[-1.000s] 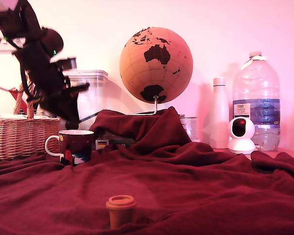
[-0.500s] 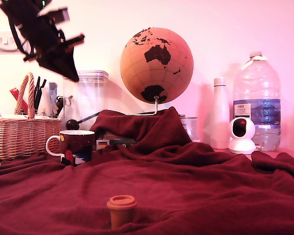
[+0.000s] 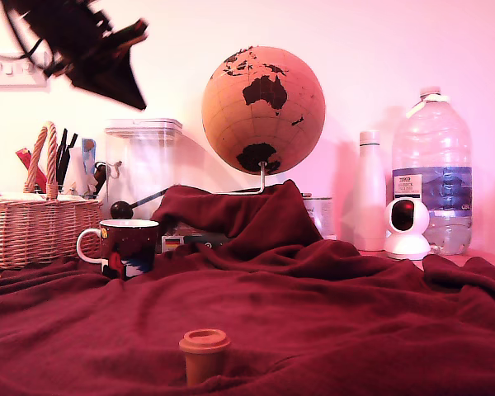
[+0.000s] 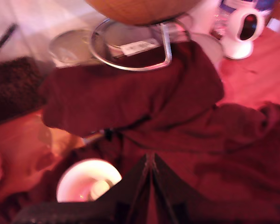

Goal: Pick up the coffee capsules on the table and drop them inside the coffee cup

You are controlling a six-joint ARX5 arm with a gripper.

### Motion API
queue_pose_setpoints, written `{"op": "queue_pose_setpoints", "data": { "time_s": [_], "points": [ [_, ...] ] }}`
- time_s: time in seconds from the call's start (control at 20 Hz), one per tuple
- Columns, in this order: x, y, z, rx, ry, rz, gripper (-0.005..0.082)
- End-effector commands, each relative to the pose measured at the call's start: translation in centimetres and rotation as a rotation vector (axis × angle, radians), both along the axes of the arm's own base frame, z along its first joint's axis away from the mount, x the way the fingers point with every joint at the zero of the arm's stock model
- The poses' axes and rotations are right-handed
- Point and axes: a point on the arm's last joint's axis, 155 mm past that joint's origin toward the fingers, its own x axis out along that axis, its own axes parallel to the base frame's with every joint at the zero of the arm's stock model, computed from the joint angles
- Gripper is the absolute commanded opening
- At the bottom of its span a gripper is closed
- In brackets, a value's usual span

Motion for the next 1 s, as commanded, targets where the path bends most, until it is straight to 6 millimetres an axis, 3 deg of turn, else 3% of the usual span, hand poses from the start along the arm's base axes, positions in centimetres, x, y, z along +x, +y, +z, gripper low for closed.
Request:
{"op": "queue_pose_setpoints", "data": {
  "time_s": [0.0,0.95],
  "points": [
    [-1.6,-0.4,-1.7,-0.01,0.005,-0.041,-0.002],
    [-13.9,-3.6,-9.0,-0.104,-0.014,-0.2,-0.002]
  ]
}}
